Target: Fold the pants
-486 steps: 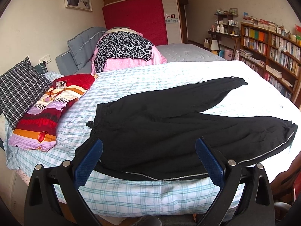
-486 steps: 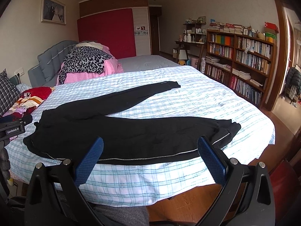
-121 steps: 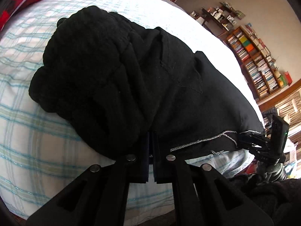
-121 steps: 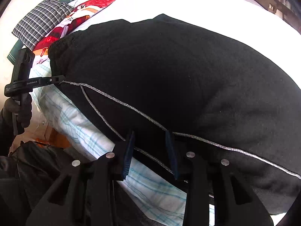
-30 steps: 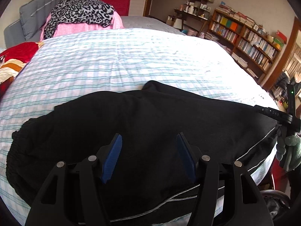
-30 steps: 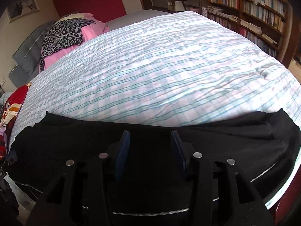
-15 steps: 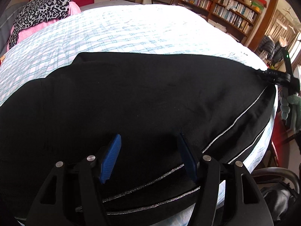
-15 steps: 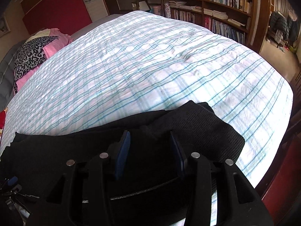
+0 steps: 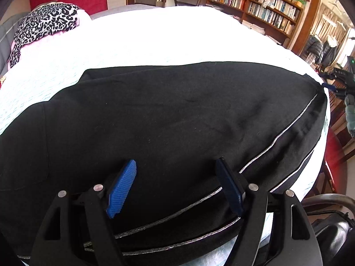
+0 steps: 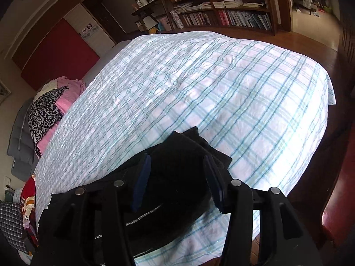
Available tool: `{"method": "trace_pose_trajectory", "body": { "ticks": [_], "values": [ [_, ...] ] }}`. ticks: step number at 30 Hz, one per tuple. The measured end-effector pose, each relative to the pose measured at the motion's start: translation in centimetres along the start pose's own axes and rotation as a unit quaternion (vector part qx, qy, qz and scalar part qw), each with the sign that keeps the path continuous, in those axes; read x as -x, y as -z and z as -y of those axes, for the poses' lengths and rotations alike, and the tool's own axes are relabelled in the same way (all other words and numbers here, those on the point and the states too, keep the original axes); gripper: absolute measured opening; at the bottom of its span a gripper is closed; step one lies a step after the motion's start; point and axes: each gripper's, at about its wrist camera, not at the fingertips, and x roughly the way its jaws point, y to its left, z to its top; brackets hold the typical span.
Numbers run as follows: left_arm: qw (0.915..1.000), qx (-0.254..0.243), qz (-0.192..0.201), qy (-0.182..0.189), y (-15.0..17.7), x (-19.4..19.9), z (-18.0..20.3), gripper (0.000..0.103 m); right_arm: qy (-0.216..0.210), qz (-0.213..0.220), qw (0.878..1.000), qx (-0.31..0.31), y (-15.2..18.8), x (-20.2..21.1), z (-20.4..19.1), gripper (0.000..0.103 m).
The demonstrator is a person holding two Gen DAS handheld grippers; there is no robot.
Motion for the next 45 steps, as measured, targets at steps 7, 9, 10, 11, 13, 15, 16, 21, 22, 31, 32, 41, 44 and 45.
{"method": "trace_pose_trajectory", "body": {
  "ticks": [7, 9, 10, 11, 13, 15, 16, 21, 22, 31, 32, 41, 44, 45],
  "values": [
    [0.9995, -0.004, 0.01, 0.029, -1.5, 0.7, 1.7, 0.074, 0.009, -0.025, 0.999, -0.027, 2.0, -0.6, 2.8, 0.068],
    [0.9994, -0.008, 0.017, 0.031, -1.9, 0.9, 2.1, 0.074, 0.009, -0.029, 0.999, -0.026, 2.3, -1.4, 3.1, 0.068],
    [0.9992, -0.006, 0.019, 0.033, -2.0, 1.0, 2.3, 0.074, 0.008, -0.029, 0.999, -0.025, 2.3, -1.6, 3.2, 0.068],
    [0.9991, -0.005, 0.02, 0.036, -2.1, 1.1, 2.3, 0.074, 0.007, -0.029, 0.999, -0.026, 2.3, -1.9, 3.1, 0.068],
    [0.999, -0.001, 0.017, 0.041, -2.2, 1.0, 2.5, 0.074, 0.004, -0.027, 0.999, -0.024, 2.3, -2.2, 2.9, 0.07],
    [0.9991, 0.001, 0.015, 0.041, -2.3, 0.9, 2.7, 0.074, -0.015, -0.028, 0.999, -0.016, 2.4, -2.4, 2.4, 0.068],
    [0.999, 0.002, 0.013, 0.042, -2.3, 0.9, 2.7, 0.074, -0.02, -0.034, 0.999, -0.009, 2.6, -2.6, 2.0, 0.067],
    [0.9981, 0.014, 0.009, 0.059, -2.6, 0.6, 2.9, 0.074, -0.003, -0.038, 0.999, 0.024, 3.3, -3.7, 0.5, 0.047],
    [0.9979, 0.014, 0.008, 0.062, -2.6, 0.4, 3.1, 0.074, -0.007, -0.038, 0.999, 0.021, 3.3, -3.6, 0.5, 0.044],
    [0.9968, -0.02, -0.018, 0.076, -1.4, -1.1, 5.0, 0.078, 0.029, 0.042, 0.994, 0.1, 2.9, 1.2, -6.2, 0.03],
    [0.9967, -0.019, -0.017, 0.077, -1.4, -1.0, 4.9, 0.078, 0.027, 0.05, 0.993, 0.107, 2.9, 1.8, -7.2, 0.03],
    [0.995, 0.041, 0.012, 0.09, -2.9, 1.0, 1.7, 0.078, -0.045, 0.074, 0.981, 0.171, 4.1, 5.6, -16.1, 0.005],
    [0.994, 0.058, 0.022, 0.09, -3.1, 1.5, 0.5, 0.079, -0.072, 0.072, 0.974, 0.202, 5.2, 6.3, -19.1, 0.003],
    [0.9936, 0.064, 0.023, 0.091, -3.1, 1.6, 0.1, 0.079, -0.075, 0.073, 0.971, 0.217, 5.6, 6.4, -20.0, 0.003]
  ]
}}
